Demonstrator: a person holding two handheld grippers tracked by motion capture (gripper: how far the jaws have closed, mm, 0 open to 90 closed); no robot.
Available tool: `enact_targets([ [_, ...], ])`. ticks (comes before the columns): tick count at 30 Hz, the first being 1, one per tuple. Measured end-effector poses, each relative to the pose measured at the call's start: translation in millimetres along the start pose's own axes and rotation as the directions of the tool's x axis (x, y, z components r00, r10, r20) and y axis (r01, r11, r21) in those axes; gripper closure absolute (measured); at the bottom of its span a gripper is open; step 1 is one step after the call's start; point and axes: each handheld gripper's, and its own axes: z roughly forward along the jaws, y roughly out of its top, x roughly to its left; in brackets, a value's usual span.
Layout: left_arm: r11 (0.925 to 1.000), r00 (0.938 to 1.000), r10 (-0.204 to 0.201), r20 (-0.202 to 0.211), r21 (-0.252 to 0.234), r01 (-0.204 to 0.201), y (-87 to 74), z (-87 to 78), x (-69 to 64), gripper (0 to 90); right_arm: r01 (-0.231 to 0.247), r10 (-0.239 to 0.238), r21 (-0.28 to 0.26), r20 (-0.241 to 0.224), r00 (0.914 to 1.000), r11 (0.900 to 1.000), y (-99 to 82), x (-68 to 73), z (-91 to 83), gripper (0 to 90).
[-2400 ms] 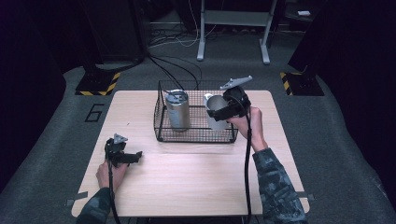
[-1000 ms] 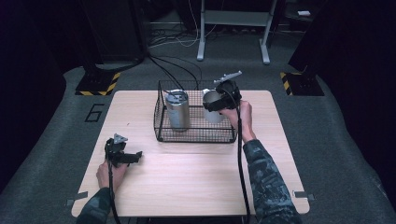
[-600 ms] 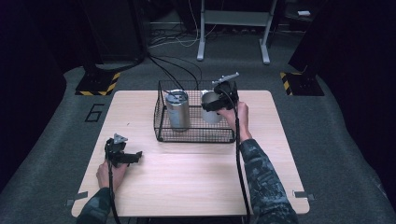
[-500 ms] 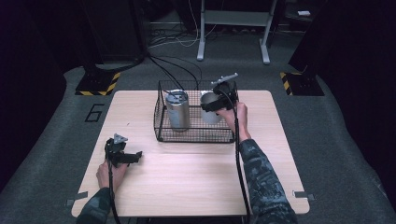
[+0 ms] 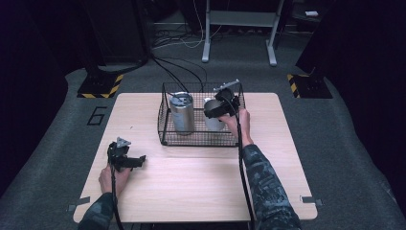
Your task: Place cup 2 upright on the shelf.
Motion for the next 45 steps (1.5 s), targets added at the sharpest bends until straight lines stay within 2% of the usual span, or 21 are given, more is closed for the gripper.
enact_targets([
  [4,1.0000,1.0000,-0.001,0.001,0.001,0.001,0.0,0.0,-0.1,0.1,-0.017,0.017,0.014,-0.001,0.9999,0.9998,-3.9,-1.1,5.6,5.6],
  [19,1.0000,1.0000,0.000,0.000,0.000,0.000,0.0,0.0,0.0,0.1,-0.022,0.022,0.041,-0.002,0.9998,0.9989,-13.4,3.2,20.8,5.5],
  [36,1.0000,1.0000,-0.001,0.000,0.000,0.001,0.0,0.0,-0.1,0.1,-0.034,0.033,0.066,0.009,0.9994,0.9972,-22.6,3.3,30.2,5.4],
  [45,1.0000,1.0000,-0.002,0.001,0.000,0.002,-0.1,0.0,-0.1,0.1,-0.026,0.026,0.078,0.000,0.9997,0.9966,-27.3,3.6,33.9,5.3],
])
